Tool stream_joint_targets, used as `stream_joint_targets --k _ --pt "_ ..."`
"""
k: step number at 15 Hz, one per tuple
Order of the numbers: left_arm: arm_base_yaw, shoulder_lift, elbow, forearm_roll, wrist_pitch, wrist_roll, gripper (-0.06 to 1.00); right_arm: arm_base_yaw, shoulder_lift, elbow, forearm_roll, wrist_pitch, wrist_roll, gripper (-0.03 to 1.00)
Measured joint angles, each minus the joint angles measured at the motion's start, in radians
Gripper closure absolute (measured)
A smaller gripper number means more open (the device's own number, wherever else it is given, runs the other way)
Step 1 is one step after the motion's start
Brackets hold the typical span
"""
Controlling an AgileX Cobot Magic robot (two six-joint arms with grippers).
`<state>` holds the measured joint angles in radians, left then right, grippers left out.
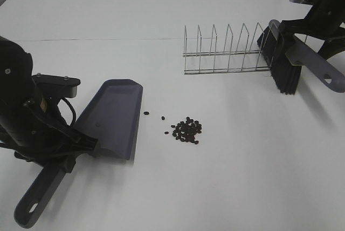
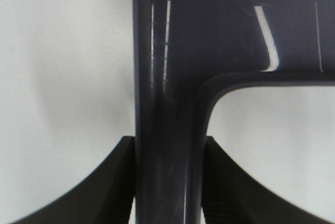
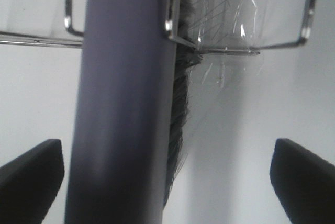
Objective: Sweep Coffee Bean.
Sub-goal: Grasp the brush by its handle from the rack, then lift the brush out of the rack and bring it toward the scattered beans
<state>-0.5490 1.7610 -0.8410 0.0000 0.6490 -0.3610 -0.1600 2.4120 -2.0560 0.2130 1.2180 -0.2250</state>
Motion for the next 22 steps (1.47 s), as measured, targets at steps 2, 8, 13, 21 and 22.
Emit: stream_joint_targets --k 2,8,13,21,22 --pt "0.000 0.000 0.000 0.000 0.000 0.000 0.63 0.000 0.017 0.000 0.000 0.000 0.000 0.12" --pt "0.000 0.000 0.000 0.000 0.000 0.000 0.63 0.009 0.015 0.000 0.039 0.013 0.018 0.67" --pt "0.000 0.000 0.000 0.000 -0.001 0.000 0.63 0.009 0.007 0.000 0.043 0.013 0.042 0.67" --pt "0.000 -0.011 0.000 0.036 -0.031 -0.077 0.63 0.002 -0.279 0.185 -0.020 0.013 0.089 0.67" --pt "0.000 -0.011 0.000 0.036 -0.035 -0.079 0.63 0.006 -0.291 0.226 -0.028 0.013 0.090 0.67"
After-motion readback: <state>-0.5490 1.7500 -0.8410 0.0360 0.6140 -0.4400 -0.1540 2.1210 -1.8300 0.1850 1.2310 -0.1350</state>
